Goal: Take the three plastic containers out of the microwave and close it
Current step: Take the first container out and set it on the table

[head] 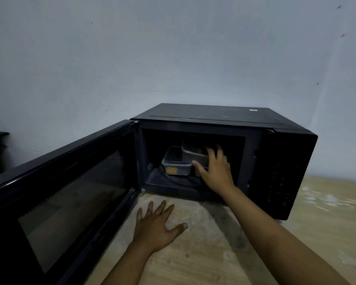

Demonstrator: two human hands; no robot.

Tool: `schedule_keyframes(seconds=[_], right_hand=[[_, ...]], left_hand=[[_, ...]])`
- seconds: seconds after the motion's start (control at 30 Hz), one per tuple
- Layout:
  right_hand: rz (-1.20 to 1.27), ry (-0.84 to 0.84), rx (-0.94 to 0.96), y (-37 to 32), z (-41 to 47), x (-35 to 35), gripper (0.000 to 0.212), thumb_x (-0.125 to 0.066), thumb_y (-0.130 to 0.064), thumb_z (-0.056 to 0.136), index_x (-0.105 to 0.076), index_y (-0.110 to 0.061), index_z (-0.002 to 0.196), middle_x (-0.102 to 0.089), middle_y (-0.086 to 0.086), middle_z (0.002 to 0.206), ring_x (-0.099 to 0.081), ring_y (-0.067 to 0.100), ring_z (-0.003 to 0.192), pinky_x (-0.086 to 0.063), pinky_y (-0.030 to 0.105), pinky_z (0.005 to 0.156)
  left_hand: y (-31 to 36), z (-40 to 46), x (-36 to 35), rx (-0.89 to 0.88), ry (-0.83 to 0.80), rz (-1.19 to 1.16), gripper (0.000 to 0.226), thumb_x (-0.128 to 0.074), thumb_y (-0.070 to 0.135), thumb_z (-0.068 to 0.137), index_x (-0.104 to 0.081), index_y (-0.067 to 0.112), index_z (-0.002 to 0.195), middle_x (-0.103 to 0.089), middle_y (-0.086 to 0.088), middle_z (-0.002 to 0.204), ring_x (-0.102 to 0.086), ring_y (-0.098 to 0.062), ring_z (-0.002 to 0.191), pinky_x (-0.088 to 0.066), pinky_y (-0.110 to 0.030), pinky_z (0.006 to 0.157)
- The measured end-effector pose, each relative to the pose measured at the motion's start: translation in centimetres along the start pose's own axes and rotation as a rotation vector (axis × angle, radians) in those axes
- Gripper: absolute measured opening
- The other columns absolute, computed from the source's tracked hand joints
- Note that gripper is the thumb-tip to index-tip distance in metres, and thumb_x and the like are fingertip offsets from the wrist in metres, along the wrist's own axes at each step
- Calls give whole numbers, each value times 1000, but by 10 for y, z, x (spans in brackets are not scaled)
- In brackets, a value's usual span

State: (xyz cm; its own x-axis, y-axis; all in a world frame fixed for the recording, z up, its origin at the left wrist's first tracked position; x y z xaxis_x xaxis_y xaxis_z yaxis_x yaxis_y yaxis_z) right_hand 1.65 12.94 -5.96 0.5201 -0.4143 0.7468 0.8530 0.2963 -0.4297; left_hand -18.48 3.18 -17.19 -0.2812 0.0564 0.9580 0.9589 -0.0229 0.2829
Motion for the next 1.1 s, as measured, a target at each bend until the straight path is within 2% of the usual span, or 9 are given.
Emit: schedule_keyframes(seconds=[0.17, 0.27, 0.43, 0.63, 0.8, 0.83, 0.97, 1.03, 1.1], right_hand=[[197, 3, -64, 8, 11, -8, 68, -59, -54, 92, -40, -18, 146, -22, 18, 157, -36, 40, 138, -37, 49, 112], [262, 27, -88, 10, 13, -11, 59, -64, -44, 92, -51, -14, 141, -41, 18, 146, -46, 35, 129, -40, 36, 106], [338, 102, -84, 12, 17, -11, 37, -72, -31, 90, -71, -9, 119, -65, 16, 124, -62, 30, 113, -44, 26, 96], [390, 172, -85, 11, 12, 1, 25, -76, -24, 87, -77, -8, 107, -67, 15, 123, -63, 27, 113, -39, 17, 97], [429, 202, -4, 4, -5, 13, 25, -75, -20, 87, -76, -11, 111, -64, 8, 128, -58, 13, 116, -28, -6, 91], [429, 198, 14, 2, -10, 16, 27, -75, -20, 88, -75, -13, 113, -62, 7, 131, -56, 12, 117, -29, -5, 94], [411, 202, 104, -3, -38, 30, 30, -72, -25, 90, -72, -19, 120, -59, 0, 134, -58, 9, 115, -48, 23, 100], [403, 217, 135, -5, -53, 39, 31, -71, -25, 91, -72, -20, 121, -59, -2, 132, -56, 5, 113, -45, 17, 99], [399, 232, 159, -7, -69, 48, 31, -71, -23, 91, -71, -20, 121, -59, -3, 131, -55, 1, 112, -45, 15, 98]], left_hand=[[-2, 3, 1, 4, -17, 7, 102, -21, 99, 67, -16, 48, 155, -4, 20, 168, 3, -19, 156, 3, -52, 122], [-3, 3, 1, 6, -12, 13, 101, -21, 99, 68, -16, 48, 155, -5, 20, 168, 3, -20, 156, 3, -53, 122], [-3, 2, 2, 15, -10, 13, 100, -21, 99, 67, -17, 49, 154, -6, 21, 167, 2, -20, 156, 4, -56, 120], [-2, -1, 4, 12, 11, 9, 101, -22, 99, 67, -19, 48, 154, -7, 21, 167, 0, -19, 156, 3, -56, 119], [3, -4, 9, 19, 41, 6, 101, -24, 98, 67, -24, 47, 153, -11, 20, 167, -4, -19, 156, -1, -57, 119], [4, -6, 10, 21, 47, 0, 102, -25, 99, 66, -25, 46, 153, -12, 20, 167, -5, -19, 155, -1, -58, 118], [10, -18, 19, 23, 128, -79, 101, -29, 99, 64, -36, 45, 148, -25, 18, 163, -18, -15, 152, -7, -57, 118], [11, -22, 20, -5, 244, -165, 93, -36, 95, 67, -45, 43, 143, -36, 19, 157, -31, -9, 146, -16, -51, 119], [12, -26, 23, -59, 296, -425, 82, -53, 89, 67, -54, 43, 135, -50, 17, 145, -47, -6, 135, -37, -44, 113]])
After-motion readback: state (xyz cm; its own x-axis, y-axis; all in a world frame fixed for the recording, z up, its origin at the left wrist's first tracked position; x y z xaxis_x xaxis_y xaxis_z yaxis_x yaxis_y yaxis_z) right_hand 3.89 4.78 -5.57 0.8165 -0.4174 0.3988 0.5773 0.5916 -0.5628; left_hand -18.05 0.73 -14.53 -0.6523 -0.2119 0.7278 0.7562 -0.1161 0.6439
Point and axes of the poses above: each hand's wrist, its own z-axis towards the middle knuckle, its own x-axis out of the back of the hand, y = z × x, the point moved 3 cm from there along z, towards the middle knuckle
